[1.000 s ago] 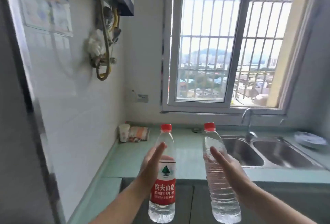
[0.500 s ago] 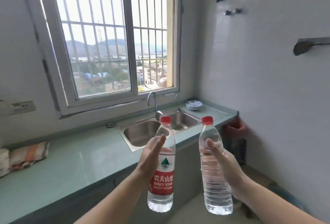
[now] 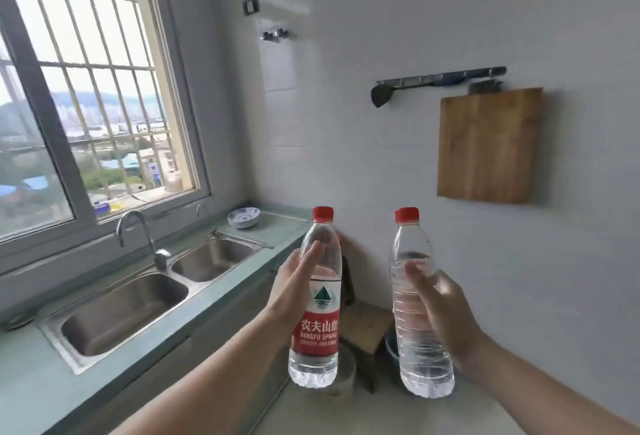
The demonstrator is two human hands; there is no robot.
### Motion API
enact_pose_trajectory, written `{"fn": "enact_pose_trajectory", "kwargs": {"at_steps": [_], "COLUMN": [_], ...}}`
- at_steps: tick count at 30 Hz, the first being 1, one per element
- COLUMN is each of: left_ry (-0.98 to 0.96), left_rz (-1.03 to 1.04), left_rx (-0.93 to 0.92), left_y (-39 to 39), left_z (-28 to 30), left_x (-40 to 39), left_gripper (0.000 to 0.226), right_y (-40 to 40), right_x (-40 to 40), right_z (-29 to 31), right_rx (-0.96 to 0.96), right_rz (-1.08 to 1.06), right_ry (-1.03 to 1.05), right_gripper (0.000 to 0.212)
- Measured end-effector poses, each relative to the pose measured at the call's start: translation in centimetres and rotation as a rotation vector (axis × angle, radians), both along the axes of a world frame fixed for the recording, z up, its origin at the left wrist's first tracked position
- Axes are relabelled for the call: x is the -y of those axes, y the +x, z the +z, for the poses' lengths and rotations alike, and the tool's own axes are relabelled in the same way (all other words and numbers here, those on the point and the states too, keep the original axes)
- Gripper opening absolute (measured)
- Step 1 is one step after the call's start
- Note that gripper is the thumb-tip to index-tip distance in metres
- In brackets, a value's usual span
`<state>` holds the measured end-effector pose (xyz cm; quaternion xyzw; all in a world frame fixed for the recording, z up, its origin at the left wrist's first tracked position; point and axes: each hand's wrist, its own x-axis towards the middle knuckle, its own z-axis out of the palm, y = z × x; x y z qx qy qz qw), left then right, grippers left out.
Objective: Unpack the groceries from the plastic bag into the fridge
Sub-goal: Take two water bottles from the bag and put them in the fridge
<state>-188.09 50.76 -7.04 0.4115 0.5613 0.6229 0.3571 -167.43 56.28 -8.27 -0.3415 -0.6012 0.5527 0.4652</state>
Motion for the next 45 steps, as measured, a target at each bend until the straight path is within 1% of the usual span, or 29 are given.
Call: {"fn": "enact_pose_trajectory", "kwargs": {"at_steps": [2,5,7,9,11,14,17,19,23,25,27,29,31,34,36,38,39,41,43,45], "left_ry": [-0.004,-0.025,-0.035,-0.052,-0.046,-0.019,0.001,0.0,-0.015,-0.015,-0.014,-0.011,-0.005,0.006,0.013,0.033,0.04,0.06,0.059,0.054], "left_rz": [-0.081,-0.199,-0.279,-0.381,-0.484,-0.615,-0.747,-0.837,-1.027,-1.118,-1.187,-1.242,-1.278,-1.308,-1.317,-1.32,-1.322,-1.334,-1.376,-1.423], "left_rx": [0.008,0.02,0.031,0.045,0.046,0.028,0.032,0.05,0.069,0.065,0.041,0.001,-0.047,-0.106,-0.133,-0.155,-0.157,-0.147,-0.147,-0.149], "left_y": [2.4,6.5,9.5,12.5,15.3,19.1,23.1,26.1,32.2,35.3,38.4,41.6,44.8,49.9,53.5,57.1,58.8,62.2,65.2,68.2], "left_z": [0.1,-0.6,-1.1,-1.4,-1.4,-1.2,-0.7,-0.7,-0.9,-0.7,-0.4,-0.3,-0.1,-0.2,0.1,0.6,0.8,1.0,1.1,1.4], "left_x": [-3.4,-8.9,-12.6,-16.2,-19.8,-25.4,-30.3,-32.5,-34.8,-35.8,-36.7,-37.6,-38.4,-39.5,-40.8,-41.8,-42.1,-42.6,-42.8,-42.9], "left_gripper": [0.053,0.063,0.059,0.058,0.052,0.034,0.025,0.023,0.027,0.026,0.028,0.038,0.043,0.046,0.039,0.035,0.035,0.029,0.029,0.042], "right_y": [2.9,7.6,10.8,14.0,17.0,20.2,22.4,24.1,27.1,28.9,31.0,33.1,35.6,39.9,42.9,45.8,47.5,50.4,53.1,55.7], "right_x": [-1.7,-4.1,-5.7,-7.2,-8.8,-11.0,-12.2,-12.5,-12.7,-13.3,-14.0,-14.7,-15.5,-17.1,-18.6,-19.7,-20.0,-20.6,-20.9,-21.0], "right_z": [0.1,-0.4,-0.7,-0.8,-0.8,-0.7,-0.3,-0.2,0.2,0.2,0.1,0.0,-0.2,-0.8,-1.0,-1.1,-1.4,-1.5,-1.6,-1.4], "right_rx": [-0.001,-0.002,0.012,0.025,0.048,0.079,0.1,0.117,0.144,0.154,0.136,0.129,0.113,0.055,0.052,0.044,0.039,0.027,0.005,-0.006], "right_rz": [-0.072,-0.169,-0.281,-0.432,-0.596,-0.797,-0.964,-1.045,-1.177,-1.249,-1.304,-1.331,-1.356,-1.361,-1.353,-1.355,-1.358,-1.384,-1.432,-1.483], "right_ry": [-0.02,-0.069,-0.109,-0.129,-0.125,-0.109,-0.098,-0.099,-0.103,-0.092,-0.084,-0.07,-0.06,-0.047,-0.042,-0.047,-0.037,-0.031,-0.048,-0.073], "right_gripper": [0.05,0.052,0.054,0.05,0.04,0.035,0.028,0.034,0.05,0.048,0.04,0.042,0.045,0.032,0.026,0.024,0.026,0.032,0.021,0.009]}}
